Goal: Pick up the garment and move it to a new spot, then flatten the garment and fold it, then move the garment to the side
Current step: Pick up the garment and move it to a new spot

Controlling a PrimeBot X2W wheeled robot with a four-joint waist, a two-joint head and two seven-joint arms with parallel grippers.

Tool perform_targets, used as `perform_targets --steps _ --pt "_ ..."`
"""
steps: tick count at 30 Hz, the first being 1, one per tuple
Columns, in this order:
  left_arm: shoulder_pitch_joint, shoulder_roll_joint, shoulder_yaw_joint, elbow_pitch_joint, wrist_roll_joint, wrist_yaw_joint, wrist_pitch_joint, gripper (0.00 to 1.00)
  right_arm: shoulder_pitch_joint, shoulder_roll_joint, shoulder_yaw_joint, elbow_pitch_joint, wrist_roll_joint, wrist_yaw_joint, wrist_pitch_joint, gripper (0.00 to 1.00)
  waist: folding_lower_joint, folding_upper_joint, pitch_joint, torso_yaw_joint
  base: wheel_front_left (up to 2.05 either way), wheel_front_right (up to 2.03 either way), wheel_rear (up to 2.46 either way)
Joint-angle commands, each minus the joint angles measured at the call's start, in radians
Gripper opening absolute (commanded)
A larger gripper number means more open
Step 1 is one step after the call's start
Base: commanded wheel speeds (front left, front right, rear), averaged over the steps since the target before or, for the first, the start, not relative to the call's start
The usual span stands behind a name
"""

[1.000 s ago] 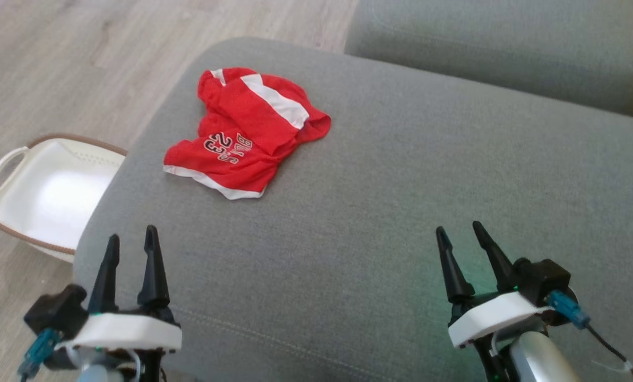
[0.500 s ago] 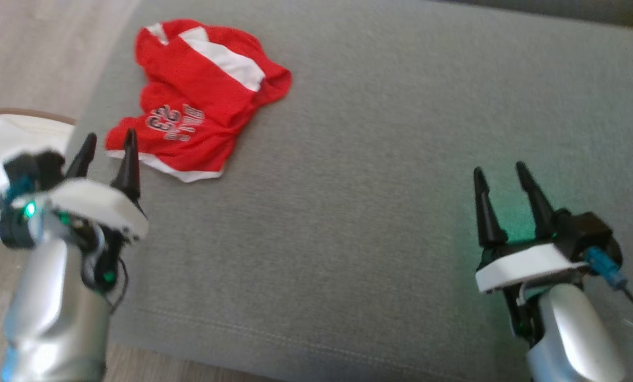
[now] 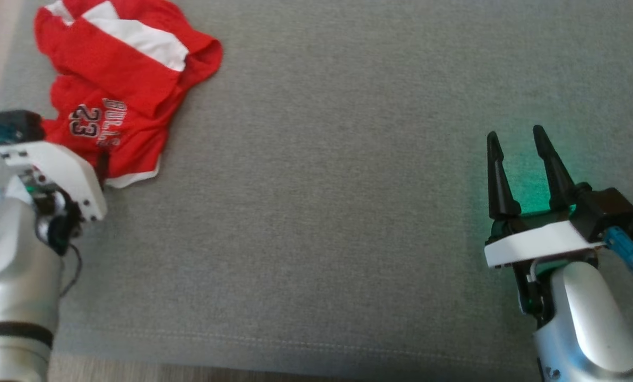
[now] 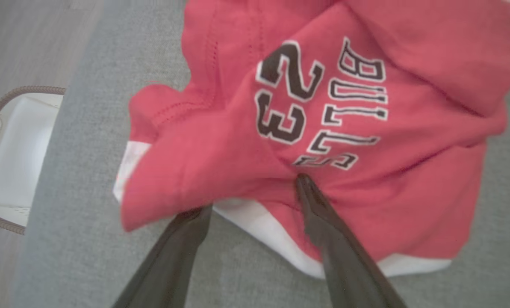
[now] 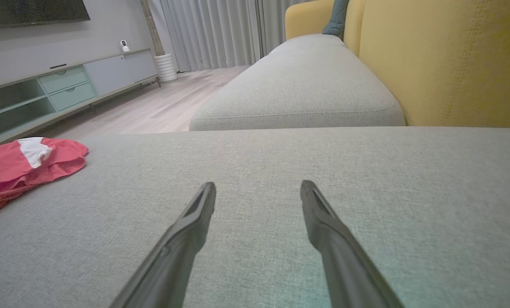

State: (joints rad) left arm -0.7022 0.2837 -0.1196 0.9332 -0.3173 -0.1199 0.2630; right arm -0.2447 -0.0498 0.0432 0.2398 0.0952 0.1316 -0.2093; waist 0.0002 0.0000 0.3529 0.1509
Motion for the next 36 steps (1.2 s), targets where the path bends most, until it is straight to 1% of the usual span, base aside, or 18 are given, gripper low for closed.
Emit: perform_targets --steps 1,10,11,12,16,22,26,27,30,36 --pt "-0.045 0.065 0.018 0.002 0.012 0.001 0.008 1.0 -0.036 0.0 0.024 -0.04 -0.008 -0.001 0.001 1.0 -0.0002 0.0 0.018 -0.019 0.0 0.0 0.0" --pt "-0.121 0.062 0.016 0.154 -0.032 -0.005 0.101 1.0 -0.034 0.0 0.026 -0.069 -0.013 -0.001 0.008 1.0 -0.0002 0.0 0.044 -0.036 0.0 0.0 0.0" --pt "-0.124 0.061 0.014 0.165 -0.039 -0.006 0.108 0.51 -0.035 0.0 0.024 -0.071 -0.013 -0.001 0.008 1.0 -0.0002 0.0 0.044 -0.037 0.0 0.0 0.0" --pt "-0.128 0.061 0.011 0.172 -0.043 -0.007 0.109 0.0 -0.036 0.0 0.023 -0.071 -0.011 -0.001 0.008 1.0 -0.0002 0.0 0.043 -0.037 0.0 0.0 0.0" --pt "-0.135 0.065 0.0 0.178 -0.06 -0.009 0.075 0.0 -0.033 0.0 0.019 -0.064 -0.008 -0.001 0.004 1.0 -0.0002 0.0 0.03 -0.031 0.0 0.0 0.0" --pt "-0.147 0.079 -0.003 0.164 -0.069 -0.01 -0.055 0.0 -0.032 0.0 0.026 -0.041 0.005 -0.001 -0.004 1.0 -0.0002 0.0 -0.009 -0.023 0.0 0.0 0.0" --pt "-0.153 0.075 0.003 0.142 -0.073 -0.006 -0.162 0.0 -0.03 0.0 0.03 -0.022 0.015 -0.001 -0.011 1.0 -0.0002 0.0 -0.042 -0.02 0.0 0.0 0.0" --pt "-0.153 0.075 0.003 0.142 -0.073 -0.006 -0.162 0.0 -0.03 0.0 0.03 -0.022 0.015 -0.001 -0.011 1.0 -0.0002 0.0 -0.042 -0.02 0.0 0.0 0.0" --pt "-0.155 0.067 0.006 0.119 -0.075 -0.003 -0.242 0.0 -0.027 0.0 0.031 -0.008 0.023 -0.001 -0.016 1.0 -0.0002 0.0 -0.067 -0.021 0.0 0.0 0.0" --pt "-0.158 0.044 -0.03 0.039 -0.048 -0.004 -0.366 0.0 -0.024 0.0 0.036 0.018 0.036 -0.001 -0.026 1.0 -0.0002 0.0 -0.113 -0.031 0.0 0.0 0.0"
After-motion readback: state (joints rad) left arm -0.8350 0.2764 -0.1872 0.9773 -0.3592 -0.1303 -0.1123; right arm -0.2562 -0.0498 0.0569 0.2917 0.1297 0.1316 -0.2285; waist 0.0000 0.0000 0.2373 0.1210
